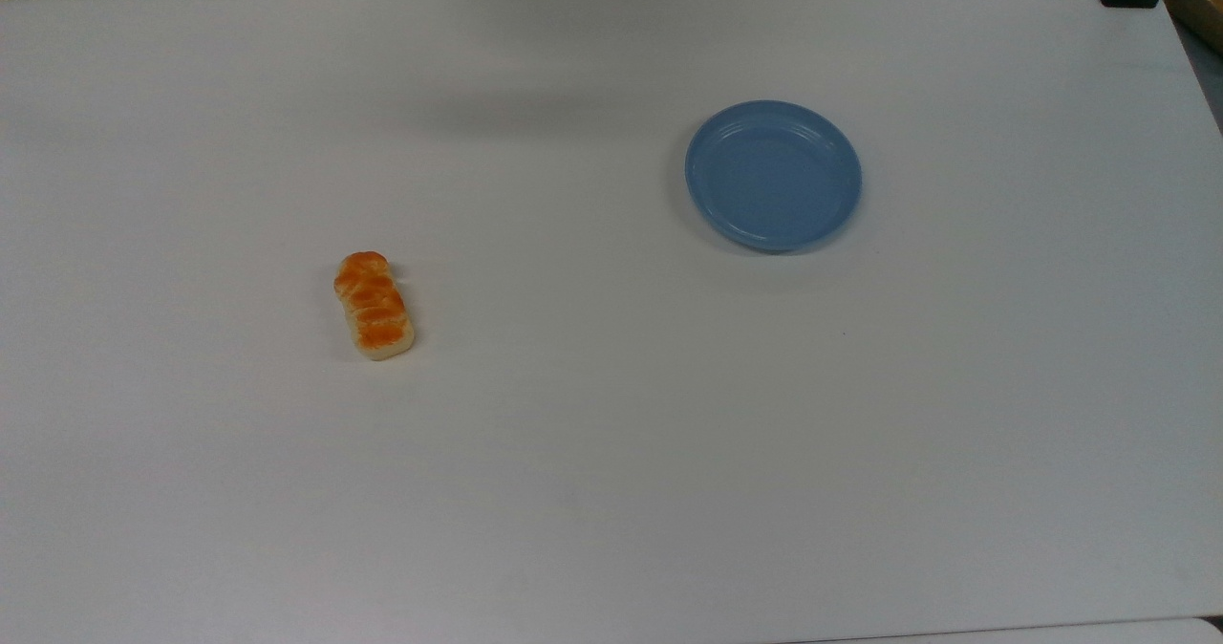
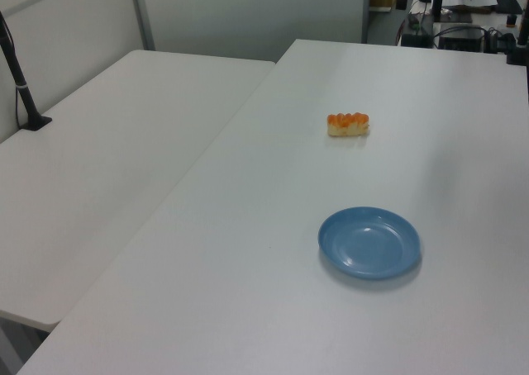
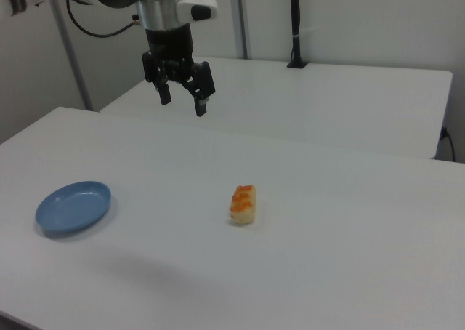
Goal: Put the bread on a plate
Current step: 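Move the open gripper over the orange-topped bread roll, then lower the gripper around the bread roll and close it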
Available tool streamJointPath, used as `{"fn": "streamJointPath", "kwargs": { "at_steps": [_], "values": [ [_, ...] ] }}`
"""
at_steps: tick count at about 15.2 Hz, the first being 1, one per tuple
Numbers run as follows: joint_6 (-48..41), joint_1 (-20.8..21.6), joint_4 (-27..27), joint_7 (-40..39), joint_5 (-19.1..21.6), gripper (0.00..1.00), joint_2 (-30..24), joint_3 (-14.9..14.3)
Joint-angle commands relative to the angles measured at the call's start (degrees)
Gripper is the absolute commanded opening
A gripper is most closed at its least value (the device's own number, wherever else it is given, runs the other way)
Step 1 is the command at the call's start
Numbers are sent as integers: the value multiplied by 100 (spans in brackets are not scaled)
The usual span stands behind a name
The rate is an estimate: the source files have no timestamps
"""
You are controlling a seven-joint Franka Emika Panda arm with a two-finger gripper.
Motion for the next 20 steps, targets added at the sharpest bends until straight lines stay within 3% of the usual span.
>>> {"fn": "streamJointPath", "kwargs": {
  "at_steps": [1,9,14,20],
  "values": [
    [182,156,-253,-85,82,100,-147,-134],
    [813,429,-358,-129,73,100,512,-186],
    [1851,446,-367,-1225,56,100,1258,-432],
    [2105,446,-367,-2008,12,100,1821,-705]
  ]
}}
